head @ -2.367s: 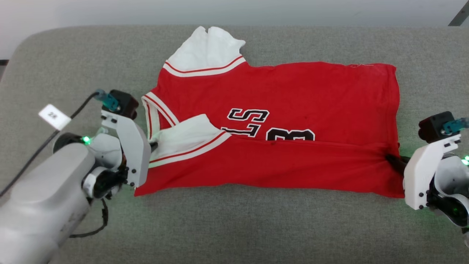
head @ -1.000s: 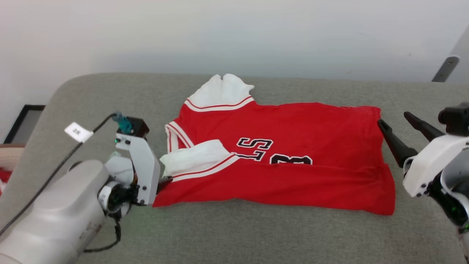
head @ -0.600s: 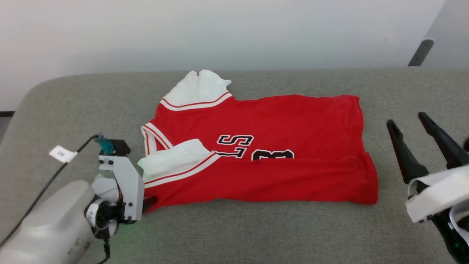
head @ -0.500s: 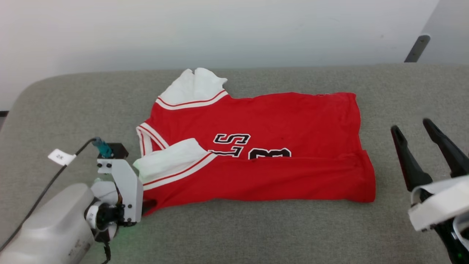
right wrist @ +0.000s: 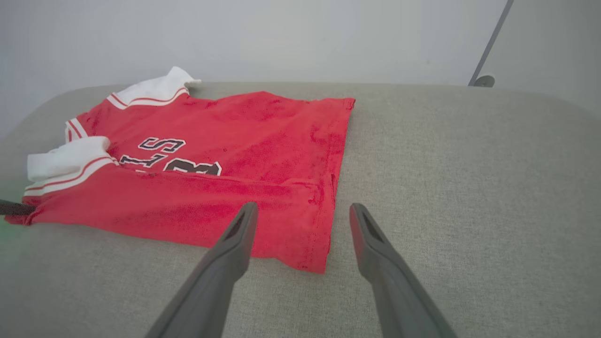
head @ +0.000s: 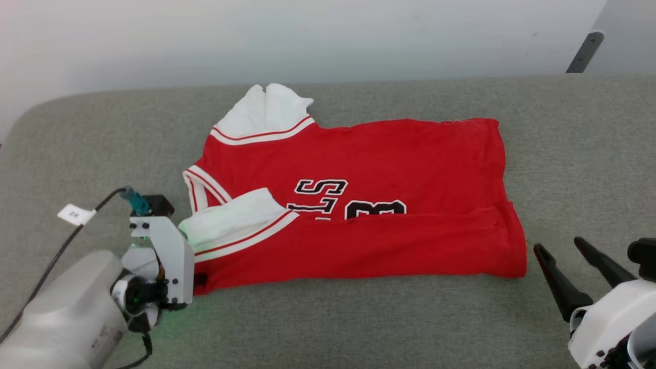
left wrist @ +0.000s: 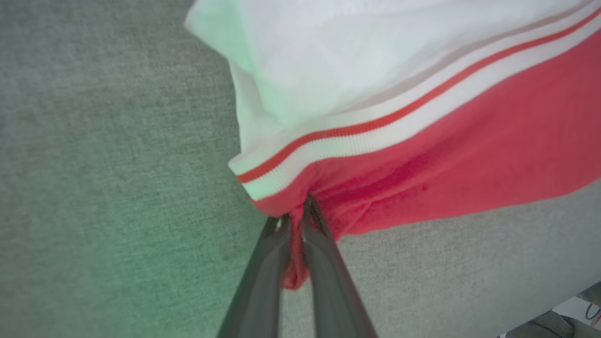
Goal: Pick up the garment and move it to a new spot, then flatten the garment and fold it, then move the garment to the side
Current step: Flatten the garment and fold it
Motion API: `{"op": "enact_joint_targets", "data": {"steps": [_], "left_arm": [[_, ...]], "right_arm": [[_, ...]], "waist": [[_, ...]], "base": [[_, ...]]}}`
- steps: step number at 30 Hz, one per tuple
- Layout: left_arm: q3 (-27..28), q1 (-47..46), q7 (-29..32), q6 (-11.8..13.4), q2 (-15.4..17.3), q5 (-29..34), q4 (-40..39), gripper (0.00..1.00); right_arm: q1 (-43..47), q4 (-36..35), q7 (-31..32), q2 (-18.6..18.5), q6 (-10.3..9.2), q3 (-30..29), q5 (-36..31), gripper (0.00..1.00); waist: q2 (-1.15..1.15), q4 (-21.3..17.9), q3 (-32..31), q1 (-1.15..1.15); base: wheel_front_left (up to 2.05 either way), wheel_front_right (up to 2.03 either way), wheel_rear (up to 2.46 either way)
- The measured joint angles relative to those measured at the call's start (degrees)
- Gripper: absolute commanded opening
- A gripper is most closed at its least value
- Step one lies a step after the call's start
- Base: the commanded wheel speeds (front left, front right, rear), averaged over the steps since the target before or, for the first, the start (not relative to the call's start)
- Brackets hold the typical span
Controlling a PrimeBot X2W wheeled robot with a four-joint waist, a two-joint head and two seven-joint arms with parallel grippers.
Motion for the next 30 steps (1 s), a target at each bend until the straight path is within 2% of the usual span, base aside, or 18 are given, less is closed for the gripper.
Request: {"op": "enact_joint_targets", "data": {"steps": [6, 16, 21, 22, 23, 24, 25, 30], "left_arm": [[-0.13, -2.00, -0.54, -0.71, -1.18, 0.70, 0.63, 0.00], [-0.73, -5.11, -0.91, -1.67, -3.45, 2.18, 1.15, 0.00], [-0.70, -6.13, -1.21, -2.01, -4.19, 2.40, 1.48, 0.00], [-0.70, -6.26, -1.24, -2.05, -4.28, 2.40, 1.60, 0.00], [-0.69, -6.33, -1.24, -2.07, -4.43, 2.40, 1.75, 0.00], [-0.66, -6.37, -1.23, -2.18, -4.53, 2.40, 1.90, 0.00], [-0.60, -6.45, -1.18, -2.21, -4.61, 2.36, 2.11, 0.00], [-0.52, -6.91, -0.57, -2.31, -5.04, 2.05, 2.93, 0.00]], "right_arm": [[-3.31, 5.94, 6.26, 0.36, 0.00, -0.70, 0.46, 1.00], [-11.35, 20.58, 10.79, -1.69, 0.00, 0.26, 0.04, 1.00], [-13.71, 26.76, 12.81, -1.56, 0.00, 0.98, 0.21, 1.00], [-14.28, 27.59, 13.26, -1.67, 0.00, 1.37, 0.33, 0.91], [-14.77, 28.14, 13.68, -1.89, 0.00, 1.74, 0.35, 0.35], [-15.12, 28.62, 13.83, -2.02, 0.00, 1.99, 0.42, 0.35], [-15.52, 28.99, 13.89, -2.23, -0.01, 2.40, 0.45, 0.00], [-16.54, 30.08, 13.56, -2.88, 0.00, 3.50, 1.60, 0.00]], "waist": [[0.00, 1.29, 1.14, 0.00], [0.00, 4.06, 3.46, 0.00], [0.00, 5.06, 4.64, 0.00], [0.00, 5.16, 4.84, 0.00], [0.00, 5.24, 5.01, 0.00], [0.00, 5.31, 5.14, 0.00], [0.00, 5.37, 5.24, 0.00], [0.00, 5.44, 5.23, 0.00]], "base": [[0.00, 0.00, 0.00], [0.00, 0.00, 0.00], [0.00, 0.00, 0.00], [0.00, 0.00, 0.00], [0.00, 0.00, 0.00], [0.00, 0.00, 0.00], [0.00, 0.00, 0.00], [0.00, 0.00, 0.00]]}}
